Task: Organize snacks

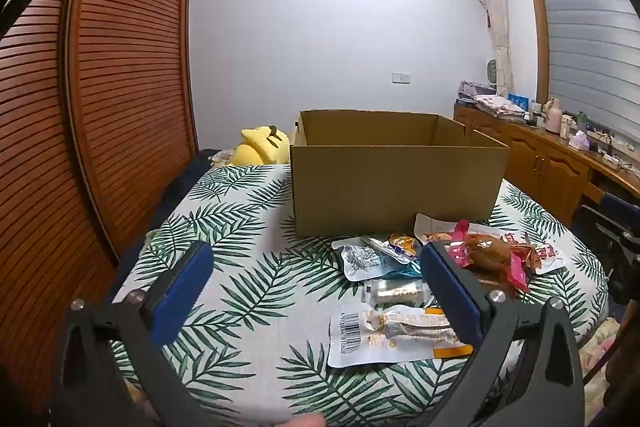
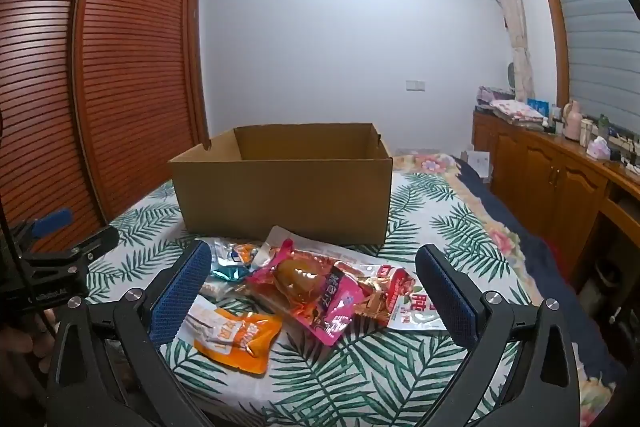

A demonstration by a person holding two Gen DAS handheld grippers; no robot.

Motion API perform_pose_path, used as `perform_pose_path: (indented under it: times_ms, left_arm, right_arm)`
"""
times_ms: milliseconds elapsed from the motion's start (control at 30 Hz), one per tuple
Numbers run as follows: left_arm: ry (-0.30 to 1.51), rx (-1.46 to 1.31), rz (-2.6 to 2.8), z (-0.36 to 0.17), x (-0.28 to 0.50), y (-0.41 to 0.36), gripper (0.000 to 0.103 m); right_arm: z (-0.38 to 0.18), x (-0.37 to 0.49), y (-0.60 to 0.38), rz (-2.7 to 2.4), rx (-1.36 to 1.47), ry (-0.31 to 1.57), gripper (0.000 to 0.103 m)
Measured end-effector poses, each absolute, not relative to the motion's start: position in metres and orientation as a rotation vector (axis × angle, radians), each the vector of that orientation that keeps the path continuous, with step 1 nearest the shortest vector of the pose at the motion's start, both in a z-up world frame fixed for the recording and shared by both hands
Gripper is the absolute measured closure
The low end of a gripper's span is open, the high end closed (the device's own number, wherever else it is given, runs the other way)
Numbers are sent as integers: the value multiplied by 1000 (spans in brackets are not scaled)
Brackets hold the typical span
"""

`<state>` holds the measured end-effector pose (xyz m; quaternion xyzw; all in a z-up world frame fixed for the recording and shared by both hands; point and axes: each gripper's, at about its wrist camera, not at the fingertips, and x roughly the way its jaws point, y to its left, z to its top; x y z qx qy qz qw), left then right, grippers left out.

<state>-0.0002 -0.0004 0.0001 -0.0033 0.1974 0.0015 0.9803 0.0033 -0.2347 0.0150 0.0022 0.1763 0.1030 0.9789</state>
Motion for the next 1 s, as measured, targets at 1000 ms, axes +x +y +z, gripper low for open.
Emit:
perform_pose_path:
  times_ms: [1000]
  left_arm:
    - [386, 2, -4, 8, -5, -1, 0]
  right_arm:
    - [11, 5, -239, 188, -1, 361, 0]
